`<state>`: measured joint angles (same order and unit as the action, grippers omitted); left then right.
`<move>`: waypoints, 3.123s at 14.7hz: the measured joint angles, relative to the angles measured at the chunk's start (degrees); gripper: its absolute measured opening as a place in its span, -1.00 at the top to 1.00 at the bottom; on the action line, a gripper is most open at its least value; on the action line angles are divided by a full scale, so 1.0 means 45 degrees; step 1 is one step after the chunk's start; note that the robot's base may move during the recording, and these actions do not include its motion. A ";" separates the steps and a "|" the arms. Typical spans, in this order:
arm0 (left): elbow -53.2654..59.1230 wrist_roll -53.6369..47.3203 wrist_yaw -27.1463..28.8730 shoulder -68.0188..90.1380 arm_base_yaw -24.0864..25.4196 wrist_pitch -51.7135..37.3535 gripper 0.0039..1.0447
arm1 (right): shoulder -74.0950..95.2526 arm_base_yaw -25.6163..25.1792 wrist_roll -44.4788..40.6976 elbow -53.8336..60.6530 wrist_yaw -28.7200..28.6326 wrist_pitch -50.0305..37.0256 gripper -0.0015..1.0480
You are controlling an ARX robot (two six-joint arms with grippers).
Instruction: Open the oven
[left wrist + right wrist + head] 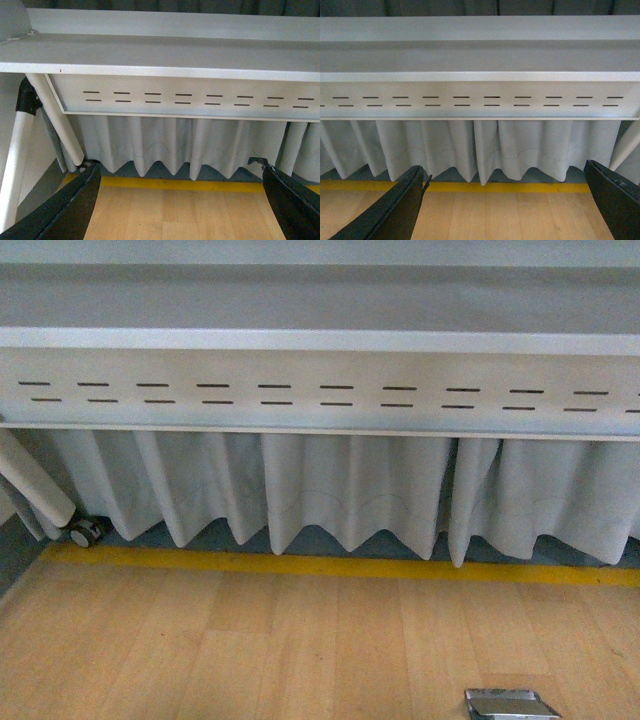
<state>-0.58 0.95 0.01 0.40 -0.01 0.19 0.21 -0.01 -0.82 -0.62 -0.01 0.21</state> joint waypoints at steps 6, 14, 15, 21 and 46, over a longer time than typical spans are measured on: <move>0.0000 0.0005 0.0000 0.0000 0.0000 0.0005 -0.88 | 0.0000 0.0000 -0.0005 0.0000 0.0000 0.0000 -0.87; 0.0000 0.0005 0.0000 0.0000 0.0000 0.0005 -0.88 | 0.0000 0.0000 0.0000 0.0000 0.0000 0.0005 -0.87; 0.0000 0.0005 0.0000 0.0000 0.0000 0.0005 -0.88 | 0.0000 0.0000 0.0000 0.0000 0.0000 0.0005 -0.87; 0.0000 0.0005 0.0000 0.0000 0.0000 0.0005 -0.88 | 0.0000 0.0000 0.0000 0.0000 0.0000 0.0005 -0.87; 0.0000 -0.0029 0.0019 0.0000 0.0000 0.0000 -0.88 | 0.0000 0.0000 0.0000 0.0000 -0.0005 0.0000 -0.87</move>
<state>-0.58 0.82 0.10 0.40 -0.01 0.19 0.21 -0.01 -0.82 -0.62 -0.03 0.21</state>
